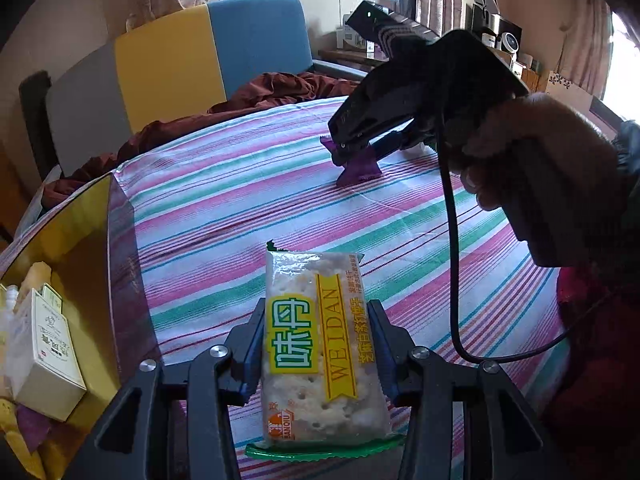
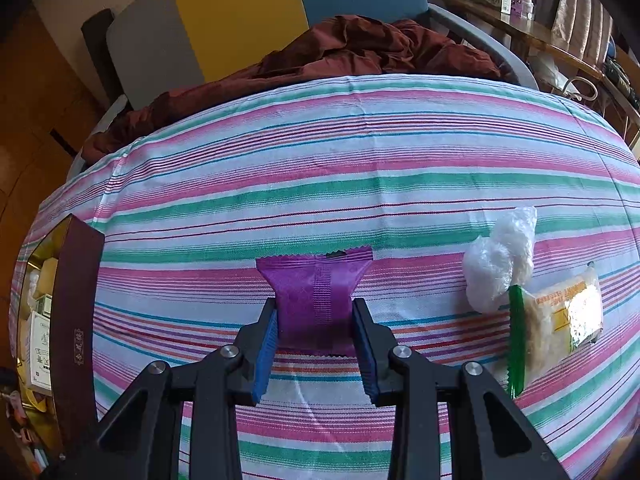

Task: Organize objects
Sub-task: 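Carry the WEIDAN packet into the gold tray and open the left gripper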

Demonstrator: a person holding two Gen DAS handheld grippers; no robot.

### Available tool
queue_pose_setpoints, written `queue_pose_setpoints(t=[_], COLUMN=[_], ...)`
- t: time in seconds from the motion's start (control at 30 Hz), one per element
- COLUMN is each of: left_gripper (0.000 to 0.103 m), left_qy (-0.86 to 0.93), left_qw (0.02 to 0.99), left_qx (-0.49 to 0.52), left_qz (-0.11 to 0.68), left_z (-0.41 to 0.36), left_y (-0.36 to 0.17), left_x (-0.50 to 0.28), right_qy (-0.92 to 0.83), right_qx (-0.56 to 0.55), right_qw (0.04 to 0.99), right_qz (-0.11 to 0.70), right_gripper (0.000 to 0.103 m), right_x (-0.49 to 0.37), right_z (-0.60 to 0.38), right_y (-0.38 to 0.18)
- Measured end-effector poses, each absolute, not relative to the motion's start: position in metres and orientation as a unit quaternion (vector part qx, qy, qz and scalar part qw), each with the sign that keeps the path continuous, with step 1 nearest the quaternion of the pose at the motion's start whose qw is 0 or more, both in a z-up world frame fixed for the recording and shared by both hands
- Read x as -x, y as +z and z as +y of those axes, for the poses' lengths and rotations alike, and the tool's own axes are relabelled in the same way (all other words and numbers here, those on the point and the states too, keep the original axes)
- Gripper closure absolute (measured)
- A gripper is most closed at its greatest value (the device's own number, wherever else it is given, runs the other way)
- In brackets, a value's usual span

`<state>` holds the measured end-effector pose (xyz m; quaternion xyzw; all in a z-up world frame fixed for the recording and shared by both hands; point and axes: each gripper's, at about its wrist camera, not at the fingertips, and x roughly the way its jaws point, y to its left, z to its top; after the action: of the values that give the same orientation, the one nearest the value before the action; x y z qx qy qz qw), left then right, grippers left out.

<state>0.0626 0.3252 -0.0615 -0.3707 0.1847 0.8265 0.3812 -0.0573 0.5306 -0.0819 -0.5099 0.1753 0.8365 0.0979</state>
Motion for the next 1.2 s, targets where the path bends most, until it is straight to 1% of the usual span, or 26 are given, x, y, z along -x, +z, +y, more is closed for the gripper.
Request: queue_pose_setpoints(t=[0.23, 0.43, 1.2], left_gripper=[0.056, 0.056, 0.056], left_qy=[0.844, 0.857, 0.885], left_qw=[0.373, 0.356, 0.285], left_qx=[0.350, 0.346, 0.363], left_qz=[0.164, 0.136, 0.059], left_z=[0.302, 0.275, 0.192], left_y=[-0.024, -0.005, 0.005], left_x=[-0.068, -0.059, -0.020], right_qy=[0.839, 0.841, 0.839], right_qx=[0.510, 0.510, 0.514], right_qw=[0.100, 0.105, 0.135], right_qz=[0.162, 0.149, 0.118], right_gripper=[0.068, 0.068, 0.069], right_x=[0.053, 0.050, 0.044], right_z=[0.529, 0.525, 0.514], right_y=[-0.081, -0.081, -0.081])
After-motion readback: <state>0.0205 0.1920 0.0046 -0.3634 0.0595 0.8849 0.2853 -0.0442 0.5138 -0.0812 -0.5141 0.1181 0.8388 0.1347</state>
